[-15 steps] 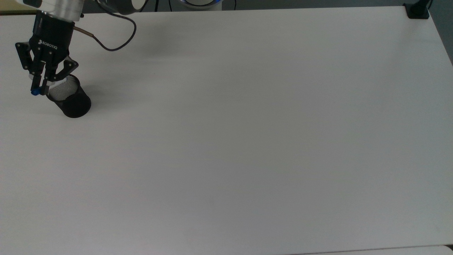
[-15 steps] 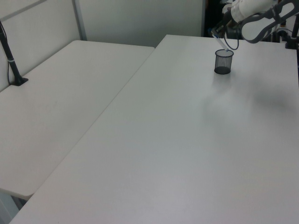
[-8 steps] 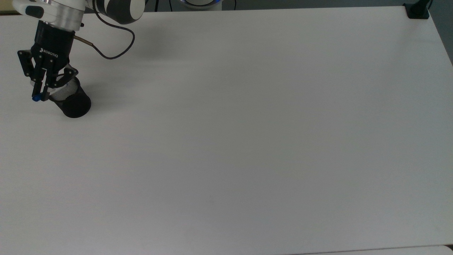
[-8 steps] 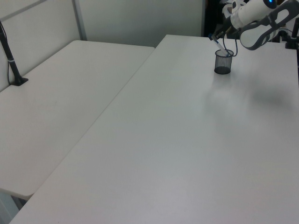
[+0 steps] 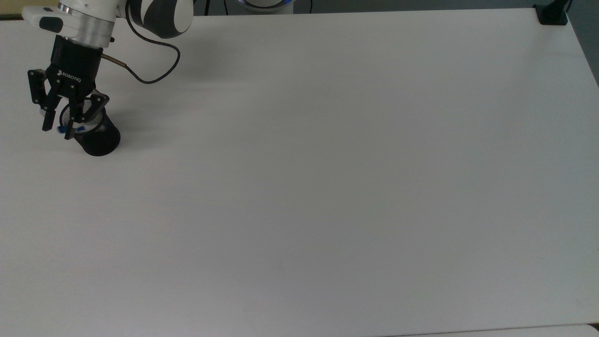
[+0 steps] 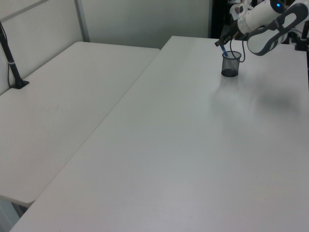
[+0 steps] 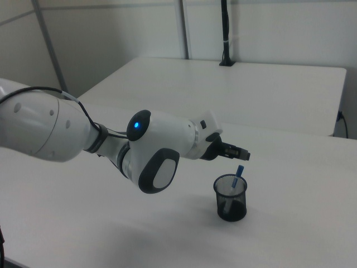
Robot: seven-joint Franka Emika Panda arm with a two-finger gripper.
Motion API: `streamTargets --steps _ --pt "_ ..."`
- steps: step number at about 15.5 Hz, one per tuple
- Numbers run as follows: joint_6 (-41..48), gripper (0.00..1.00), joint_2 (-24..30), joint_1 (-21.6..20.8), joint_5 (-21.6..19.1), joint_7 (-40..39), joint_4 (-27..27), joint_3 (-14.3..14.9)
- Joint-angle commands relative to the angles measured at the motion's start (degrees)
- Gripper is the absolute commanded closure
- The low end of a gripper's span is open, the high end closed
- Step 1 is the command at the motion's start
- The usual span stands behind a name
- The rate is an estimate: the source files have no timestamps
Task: Insert the marker
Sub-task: 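Lower the marker tip-first into the mesh cup, then open the gripper to release the marker in the cup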
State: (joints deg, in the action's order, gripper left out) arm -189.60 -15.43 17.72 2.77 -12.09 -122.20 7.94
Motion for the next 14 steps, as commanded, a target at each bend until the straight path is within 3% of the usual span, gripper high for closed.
streamTargets --steps 1,3,5,10,14 --pt "-0.8 0.33 1.8 -0.2 -1.1 0.7 -1.5 0.1" --pt "-0.5 0.21 2.5 -0.3 -1.1 2.4 -1.2 0.1" --pt "1.6 0.01 4.3 -0.5 -1.2 4.3 -1.1 0.1" --pt "17.9 0.00 11.8 -1.5 -1.2 7.2 1.5 -1.1" --pt "44.6 0.00 16.8 -4.5 -1.1 11.4 10.1 -2.8"
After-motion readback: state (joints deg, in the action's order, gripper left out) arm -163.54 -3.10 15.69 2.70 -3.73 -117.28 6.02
